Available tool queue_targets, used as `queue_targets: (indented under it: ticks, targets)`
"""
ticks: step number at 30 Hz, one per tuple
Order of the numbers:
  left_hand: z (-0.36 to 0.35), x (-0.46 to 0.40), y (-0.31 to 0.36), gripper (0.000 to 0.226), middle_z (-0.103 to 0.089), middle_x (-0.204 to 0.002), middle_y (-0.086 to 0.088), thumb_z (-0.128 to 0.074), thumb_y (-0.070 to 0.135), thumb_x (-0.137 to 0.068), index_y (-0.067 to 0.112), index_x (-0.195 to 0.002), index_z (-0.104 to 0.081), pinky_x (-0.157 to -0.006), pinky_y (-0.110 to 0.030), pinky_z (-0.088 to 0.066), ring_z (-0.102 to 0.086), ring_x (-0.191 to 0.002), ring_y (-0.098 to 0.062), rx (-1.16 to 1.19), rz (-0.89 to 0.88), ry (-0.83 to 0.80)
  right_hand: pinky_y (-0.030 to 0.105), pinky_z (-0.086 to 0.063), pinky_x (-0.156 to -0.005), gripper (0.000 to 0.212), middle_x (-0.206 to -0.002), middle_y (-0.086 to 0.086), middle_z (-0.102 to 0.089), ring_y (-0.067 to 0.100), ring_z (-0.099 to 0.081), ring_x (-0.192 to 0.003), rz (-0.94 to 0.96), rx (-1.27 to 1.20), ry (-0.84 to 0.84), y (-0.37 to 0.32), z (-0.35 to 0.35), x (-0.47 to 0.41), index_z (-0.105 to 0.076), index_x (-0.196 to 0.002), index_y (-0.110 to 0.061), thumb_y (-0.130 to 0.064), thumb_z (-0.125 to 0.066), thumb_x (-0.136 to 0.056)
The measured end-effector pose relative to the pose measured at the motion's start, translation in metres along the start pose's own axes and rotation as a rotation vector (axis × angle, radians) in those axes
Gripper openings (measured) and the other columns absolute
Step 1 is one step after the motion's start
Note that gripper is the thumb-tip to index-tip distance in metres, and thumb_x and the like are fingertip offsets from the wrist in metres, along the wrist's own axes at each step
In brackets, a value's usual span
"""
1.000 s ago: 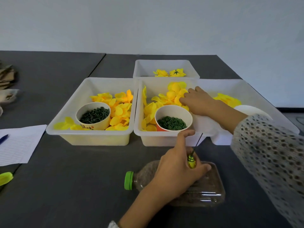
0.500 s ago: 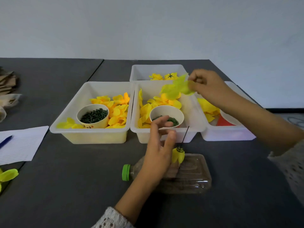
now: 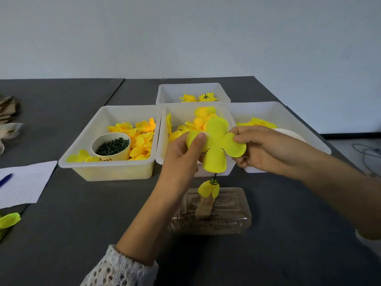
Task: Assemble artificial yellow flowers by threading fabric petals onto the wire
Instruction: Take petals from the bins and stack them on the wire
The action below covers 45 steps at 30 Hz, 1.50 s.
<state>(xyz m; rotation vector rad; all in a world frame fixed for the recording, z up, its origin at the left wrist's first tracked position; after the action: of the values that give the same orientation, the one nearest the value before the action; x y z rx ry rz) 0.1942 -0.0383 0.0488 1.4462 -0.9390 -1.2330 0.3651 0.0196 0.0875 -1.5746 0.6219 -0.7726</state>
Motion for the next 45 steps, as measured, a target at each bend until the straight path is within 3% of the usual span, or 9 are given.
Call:
queue_targets:
  ticks: [8,14,19,26,31,36,39,42,45]
  targets:
    - [0.01,-0.002,-0.014,0.04,-0.067,-0.07,0.006,-0.04,0.024,-0.105,0.019,-0.077,-0.068,-0.047,-0.016,-0.039,-0.06,-0.059,-0.004,-0.062,0.14,-0.108,0.019,-0.034,-0.045,0.021,-0.071,0.002,-0.054,0.01,-0.045,-0.05,-0.135,-0.226,0.131,0.032,0.01,0.0,-0.055,-0.094,-0.013,-0.026,-0.06,-0.078]
    - [0.02,-0.006,-0.028,0.043,-0.06,-0.074,-0.008,-0.044,0.022,-0.102,-0.016,-0.085,-0.054,-0.049,-0.012,-0.036,-0.045,-0.059,-0.009,-0.224,0.125,-0.14,0.017,-0.036,-0.043,0.022,-0.069,0.002,-0.054,0.008,-0.043,-0.05,-0.199,-0.267,0.15,0.054,0.012,0.0,-0.058,-0.092,-0.008,-0.025,-0.061,-0.078]
    - [0.026,-0.007,-0.033,0.041,-0.062,-0.059,0.007,-0.05,0.028,-0.101,0.005,-0.07,-0.065,-0.052,-0.015,-0.038,-0.045,-0.051,-0.002,-0.326,0.144,-0.192,0.017,-0.035,-0.044,0.017,-0.067,0.002,-0.055,0.007,-0.042,-0.05,-0.212,-0.205,0.147,0.065,0.014,-0.003,-0.063,-0.091,-0.006,-0.02,-0.054,-0.091]
    - [0.036,0.009,-0.047,0.05,-0.045,-0.042,0.01,-0.05,0.034,-0.099,0.016,-0.053,-0.054,-0.054,-0.027,-0.033,-0.04,-0.042,-0.003,-0.647,0.188,-0.284,0.017,-0.035,-0.039,0.027,-0.047,-0.001,-0.047,0.006,-0.04,-0.039,-0.307,0.122,0.153,0.076,0.009,-0.001,-0.056,-0.074,-0.003,-0.014,-0.05,-0.099]
    - [0.032,0.01,-0.049,0.045,-0.06,-0.068,-0.004,-0.052,0.032,-0.099,0.012,-0.059,-0.053,-0.069,-0.038,-0.046,-0.053,-0.063,-0.014,-0.797,0.119,-0.301,0.021,-0.035,-0.041,0.029,-0.041,-0.004,-0.047,0.007,-0.039,-0.037,-0.31,0.333,0.145,0.073,0.01,-0.002,-0.052,-0.071,-0.005,-0.017,-0.053,-0.098]
    - [0.044,0.008,-0.05,0.047,-0.061,-0.07,-0.004,-0.051,0.035,-0.099,0.012,-0.06,-0.061,-0.062,-0.023,-0.042,-0.057,-0.067,-0.013,-0.72,0.075,-0.384,0.018,-0.038,-0.045,0.036,-0.046,-0.006,-0.056,0.002,-0.045,-0.039,-0.323,0.836,0.077,0.051,0.016,-0.003,-0.06,-0.069,-0.012,-0.034,-0.054,-0.097]
    - [0.056,0.0,-0.049,0.052,-0.063,-0.071,0.003,-0.04,0.056,-0.096,0.022,-0.065,-0.064,-0.063,-0.022,-0.044,-0.057,-0.064,-0.004,-0.659,0.132,-0.345,0.015,-0.038,-0.047,0.034,-0.052,-0.003,-0.06,0.001,-0.048,-0.041,-0.153,0.949,0.249,0.016,0.034,-0.027,-0.067,-0.07,-0.017,-0.026,-0.051,-0.098]
    - [0.062,-0.013,-0.042,0.053,-0.063,-0.068,0.005,-0.039,0.062,-0.095,0.023,-0.068,-0.064,-0.069,-0.032,-0.047,-0.057,-0.067,-0.008,-0.6,0.078,-0.262,0.022,-0.044,-0.057,0.027,-0.067,-0.003,-0.068,0.009,-0.056,-0.059,0.15,1.066,0.455,-0.004,0.046,-0.068,-0.068,-0.073,-0.022,-0.019,-0.052,-0.094]
    - [0.063,-0.026,-0.035,0.045,-0.067,-0.072,0.003,-0.041,0.05,-0.089,0.019,-0.07,-0.066,-0.08,-0.044,-0.052,-0.063,-0.075,-0.016,-0.485,0.07,-0.198,0.038,-0.047,-0.08,0.018,-0.101,0.011,-0.066,0.029,-0.056,-0.099,0.181,1.449,0.445,0.013,0.059,-0.125,-0.067,-0.1,-0.014,-0.011,-0.05,-0.092]
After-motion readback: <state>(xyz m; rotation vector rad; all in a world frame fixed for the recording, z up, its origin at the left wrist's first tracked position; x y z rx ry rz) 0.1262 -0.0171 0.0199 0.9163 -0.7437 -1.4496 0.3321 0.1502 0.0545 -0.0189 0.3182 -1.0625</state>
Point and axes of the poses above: each hand's wrist, its own x-axis away from the middle knuckle, its own z-axis out of the back of the hand, y = z × x, the point moved 1 cm from there along -x, towards the middle knuckle
